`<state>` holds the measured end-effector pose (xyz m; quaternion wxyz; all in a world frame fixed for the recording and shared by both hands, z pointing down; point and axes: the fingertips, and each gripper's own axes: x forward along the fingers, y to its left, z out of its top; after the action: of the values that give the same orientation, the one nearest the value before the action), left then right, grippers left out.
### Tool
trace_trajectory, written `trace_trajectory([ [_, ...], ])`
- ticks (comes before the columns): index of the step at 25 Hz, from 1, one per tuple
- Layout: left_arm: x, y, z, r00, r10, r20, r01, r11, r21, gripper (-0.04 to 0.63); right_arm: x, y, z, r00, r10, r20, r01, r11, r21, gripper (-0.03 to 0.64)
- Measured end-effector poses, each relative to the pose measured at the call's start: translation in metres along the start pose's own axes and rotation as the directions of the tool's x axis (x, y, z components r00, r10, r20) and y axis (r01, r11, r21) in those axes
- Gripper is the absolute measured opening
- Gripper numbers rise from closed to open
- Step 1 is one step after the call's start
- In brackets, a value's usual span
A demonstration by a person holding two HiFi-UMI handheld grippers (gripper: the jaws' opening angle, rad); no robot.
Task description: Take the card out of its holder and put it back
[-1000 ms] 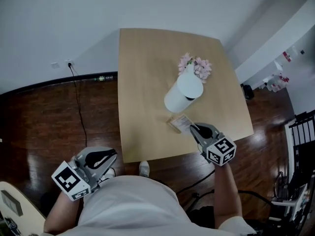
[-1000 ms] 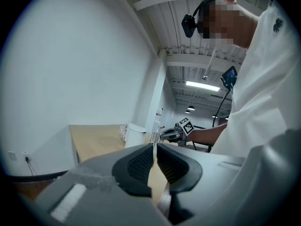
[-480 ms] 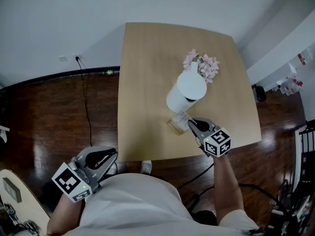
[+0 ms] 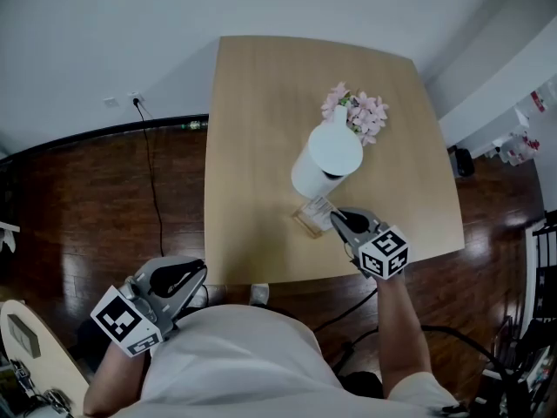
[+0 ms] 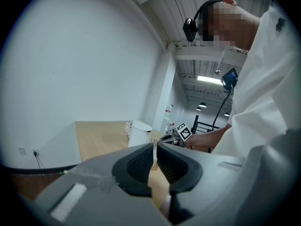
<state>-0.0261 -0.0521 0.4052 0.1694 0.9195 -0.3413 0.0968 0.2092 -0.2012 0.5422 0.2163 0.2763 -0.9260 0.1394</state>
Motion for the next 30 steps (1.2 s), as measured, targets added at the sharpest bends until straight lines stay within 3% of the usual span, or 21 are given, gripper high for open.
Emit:
trace_trajectory([
  [13, 0.011, -0.003, 0.002, 0.999, -0.030, -0.023, 0.030, 0.999, 0.010, 0.031, 0.005, -0.001, -0.013, 1.000, 0.014, -0.027, -0.014, 1.000, -0.016, 0.021],
  [30, -0.007, 0.008, 0.000, 0.999, 0.010, -0.038, -0.010, 1.000, -0.003, 0.031, 0.020, -0.006, -0.053, 0.998, 0.029, -0.049, -0.028, 0.999, 0.032, 0.021],
])
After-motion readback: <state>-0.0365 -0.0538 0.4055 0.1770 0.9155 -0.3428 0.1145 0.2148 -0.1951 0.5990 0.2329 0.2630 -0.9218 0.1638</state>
